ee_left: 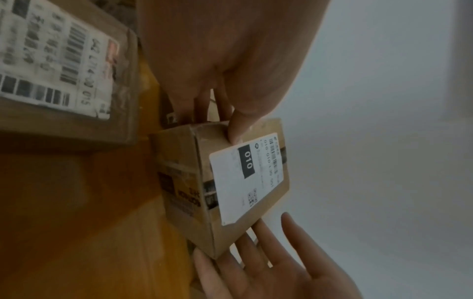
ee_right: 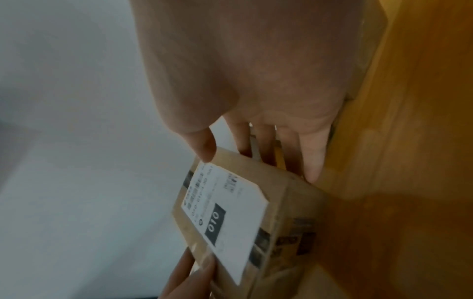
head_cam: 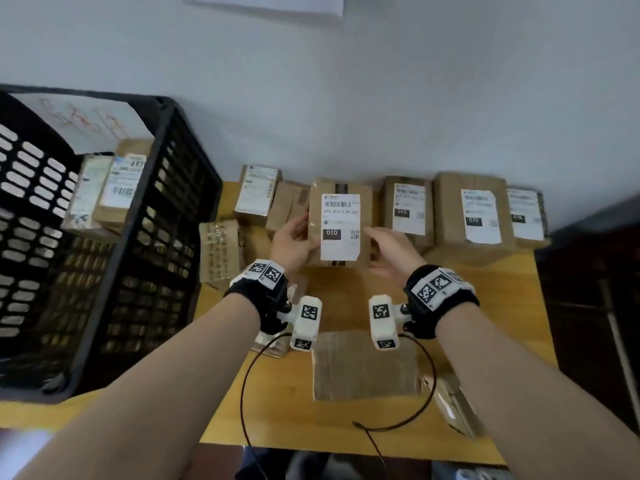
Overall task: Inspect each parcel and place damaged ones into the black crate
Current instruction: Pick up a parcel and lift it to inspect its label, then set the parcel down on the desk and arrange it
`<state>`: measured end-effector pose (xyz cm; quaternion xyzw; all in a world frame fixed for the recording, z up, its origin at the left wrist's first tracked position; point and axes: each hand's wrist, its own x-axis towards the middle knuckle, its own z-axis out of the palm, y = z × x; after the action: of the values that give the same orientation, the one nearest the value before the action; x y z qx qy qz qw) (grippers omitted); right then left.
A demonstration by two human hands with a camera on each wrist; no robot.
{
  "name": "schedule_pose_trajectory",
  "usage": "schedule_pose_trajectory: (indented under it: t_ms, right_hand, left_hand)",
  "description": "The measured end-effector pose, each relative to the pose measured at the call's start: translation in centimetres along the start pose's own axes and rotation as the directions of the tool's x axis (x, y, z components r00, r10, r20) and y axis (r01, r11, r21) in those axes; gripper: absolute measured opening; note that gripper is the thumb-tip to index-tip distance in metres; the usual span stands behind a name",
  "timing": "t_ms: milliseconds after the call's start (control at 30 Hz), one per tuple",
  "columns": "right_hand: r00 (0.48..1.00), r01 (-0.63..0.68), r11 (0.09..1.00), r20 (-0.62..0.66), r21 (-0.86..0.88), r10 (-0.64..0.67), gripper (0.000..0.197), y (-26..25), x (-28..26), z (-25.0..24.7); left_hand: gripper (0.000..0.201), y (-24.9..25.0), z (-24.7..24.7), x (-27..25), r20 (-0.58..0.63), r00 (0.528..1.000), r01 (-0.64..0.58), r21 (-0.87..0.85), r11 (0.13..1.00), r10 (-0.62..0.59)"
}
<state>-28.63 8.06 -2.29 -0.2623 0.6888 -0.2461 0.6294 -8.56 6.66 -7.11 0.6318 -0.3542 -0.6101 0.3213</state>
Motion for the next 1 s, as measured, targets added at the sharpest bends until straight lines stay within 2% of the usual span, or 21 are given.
schedule_pose_trajectory:
  t_ms: [67,167,267,367,433,533,600,700,800,900,1000]
  right_hand:
    - [1.000,-0.014,0.995,-0.008,-0.101,0.014,0.047,0.1,0.7,-0.2]
    - [1.000,0.008,0.943,0.006,-0.333,-0.007,0.043,-0.5,1.1,-0.3]
    - [0.993,0.117,0.853,0.044,-0.509,-0.110,0.052,-1.5,1.1,-0.2]
    - [0.970,0.238,0.737,0.119,-0.633,-0.211,0.043,-2.4,1.3,0.5]
    - [0.976,0.215,0.663,0.147,-0.717,-0.158,0.051,-3.0,1.3,1.3]
    - [0.978,0.168,0.523,0.209,-0.835,0.019,0.048,-2.3,2.3,2.4]
    - [0.983,0.135,0.412,0.173,-0.901,0.056,0.047,-1.0,3.3,3.2]
    - [0.990,0.098,0.313,0.125,-0.945,0.066,0.045,-0.1,4.2,4.3]
    - [0.988,0.096,0.260,0.124,-0.961,0.094,0.040,-0.2,4.7,4.6]
    - [0.986,0.098,0.256,0.128,-0.962,0.104,0.042,0.2,5.6,4.5]
    - [0.983,0.115,0.325,0.154,-0.939,0.095,0.045,-0.2,5.2,4.1]
  left_hand:
    - [0.069,-0.9,0.7,0.9,-0.012,1.000,0.009,0.070,0.998,-0.008]
    - [0.065,-2.1,1.4,1.5,-0.041,0.995,0.090,0.110,0.990,-0.086]
    - [0.065,-2.6,2.0,1.7,-0.098,0.986,0.147,0.128,0.981,-0.135]
    - [0.068,-2.4,2.2,2.2,-0.102,0.980,0.183,0.139,0.973,-0.170]
    - [0.067,-2.3,2.2,2.4,-0.092,0.980,0.189,0.164,0.968,-0.175]
    - [0.066,-2.4,2.1,2.7,-0.069,0.982,0.186,0.194,0.963,-0.175]
    - [0.067,-2.3,1.8,2.8,-0.054,0.983,0.180,0.209,0.961,-0.173]
    - [0.068,-2.6,1.6,3.0,-0.052,0.984,0.176,0.222,0.959,-0.169]
    - [0.067,-2.8,1.7,3.1,-0.040,0.987,0.162,0.217,0.963,-0.157]
    - [0.065,-2.9,1.6,3.1,-0.034,0.987,0.158,0.208,0.965,-0.154]
    - [0.062,-2.9,1.7,3.0,-0.046,0.990,0.143,0.213,0.967,-0.137]
